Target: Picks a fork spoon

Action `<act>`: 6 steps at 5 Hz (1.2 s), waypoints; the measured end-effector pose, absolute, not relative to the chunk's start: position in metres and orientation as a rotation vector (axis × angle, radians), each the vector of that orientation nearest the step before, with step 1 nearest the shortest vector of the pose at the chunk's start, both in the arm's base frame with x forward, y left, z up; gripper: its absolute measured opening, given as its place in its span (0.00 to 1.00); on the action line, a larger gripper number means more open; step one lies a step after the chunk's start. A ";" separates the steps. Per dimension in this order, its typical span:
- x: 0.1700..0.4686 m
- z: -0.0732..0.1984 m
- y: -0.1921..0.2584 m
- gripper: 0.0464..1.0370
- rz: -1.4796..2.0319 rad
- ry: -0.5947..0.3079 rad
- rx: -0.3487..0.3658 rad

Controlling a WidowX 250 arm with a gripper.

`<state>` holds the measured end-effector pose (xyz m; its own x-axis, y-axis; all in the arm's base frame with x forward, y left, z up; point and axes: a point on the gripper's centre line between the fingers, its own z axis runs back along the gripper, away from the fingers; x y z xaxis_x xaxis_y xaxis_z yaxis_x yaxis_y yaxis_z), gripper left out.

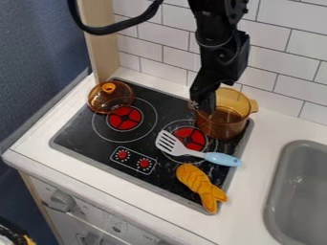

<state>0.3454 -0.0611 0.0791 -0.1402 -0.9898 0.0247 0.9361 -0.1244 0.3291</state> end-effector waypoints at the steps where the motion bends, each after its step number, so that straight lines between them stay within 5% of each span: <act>1: 0.343 0.069 -0.061 0.96 -1.683 -0.281 0.204; 4: 0.305 0.049 -0.088 0.96 -1.545 -0.241 0.130; 6: 0.306 0.023 -0.094 0.96 -1.574 -0.184 0.097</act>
